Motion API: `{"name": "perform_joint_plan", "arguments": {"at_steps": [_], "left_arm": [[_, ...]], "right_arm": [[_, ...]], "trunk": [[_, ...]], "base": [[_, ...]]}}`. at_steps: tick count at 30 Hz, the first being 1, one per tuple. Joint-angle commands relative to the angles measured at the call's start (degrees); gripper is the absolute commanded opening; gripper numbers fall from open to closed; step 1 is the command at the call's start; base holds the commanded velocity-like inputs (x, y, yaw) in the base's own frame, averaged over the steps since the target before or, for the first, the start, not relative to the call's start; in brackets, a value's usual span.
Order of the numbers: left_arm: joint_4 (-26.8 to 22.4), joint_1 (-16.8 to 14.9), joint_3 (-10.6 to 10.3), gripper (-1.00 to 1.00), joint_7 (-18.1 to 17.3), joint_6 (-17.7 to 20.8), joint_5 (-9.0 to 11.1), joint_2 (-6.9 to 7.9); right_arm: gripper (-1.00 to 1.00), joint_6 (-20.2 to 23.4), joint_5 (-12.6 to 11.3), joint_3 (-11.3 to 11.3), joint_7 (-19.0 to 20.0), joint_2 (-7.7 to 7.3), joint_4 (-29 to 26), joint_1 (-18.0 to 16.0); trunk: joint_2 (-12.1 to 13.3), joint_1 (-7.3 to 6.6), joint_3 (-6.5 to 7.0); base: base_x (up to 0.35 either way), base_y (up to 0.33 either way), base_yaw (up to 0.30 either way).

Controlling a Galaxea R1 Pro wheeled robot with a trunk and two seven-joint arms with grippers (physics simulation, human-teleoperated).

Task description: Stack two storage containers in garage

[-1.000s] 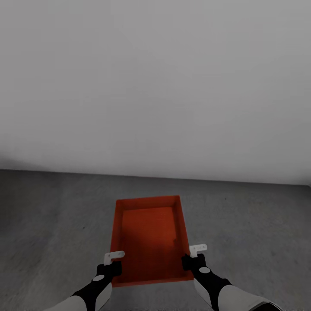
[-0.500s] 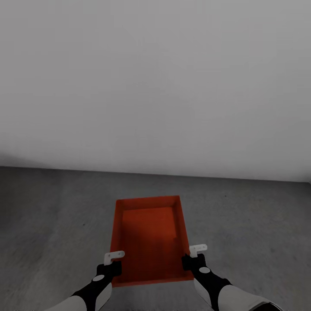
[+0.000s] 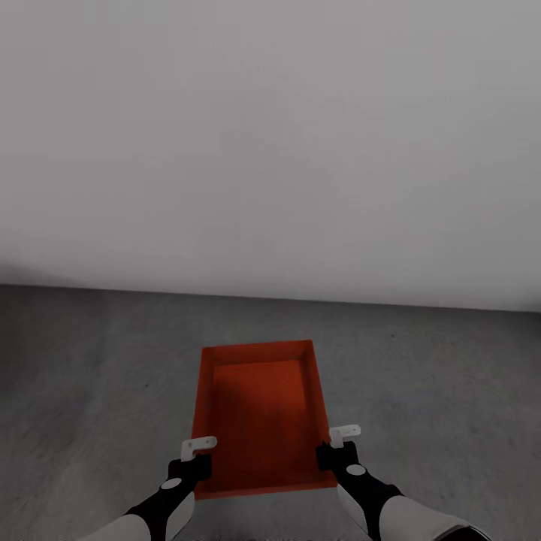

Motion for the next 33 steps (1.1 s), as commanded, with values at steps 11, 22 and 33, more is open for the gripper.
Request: {"name": "perform_joint_plan", "arguments": {"at_steps": [11, 22, 33], "left_arm": [[0.06, -0.02, 2.02, -1.00, 0.19, -0.06, 0.61, -0.03], [0.06, -0.02, 1.99, -1.00, 0.19, -0.06, 0.61, -0.03], [0.06, -0.02, 1.97, -1.00, 0.19, -0.06, 0.61, -0.03]], "right_arm": [[-1.00, -0.05, -1.70, -3.61, -0.01, 1.29, -1.57, -0.04], [-1.00, -0.03, -1.70, -3.55, -0.41, 1.29, -1.57, -0.04], [-1.00, -0.06, -1.71, -3.55, -0.47, 1.32, -1.57, -0.04]], "trunk": [[-4.46, 2.42, -2.79], [-8.87, 4.84, -4.79], [-13.29, 7.25, -6.77]], "base": [[0.000, 0.000, 0.000], [0.000, 0.000, 0.000], [0.000, 0.000, 0.000]]}}
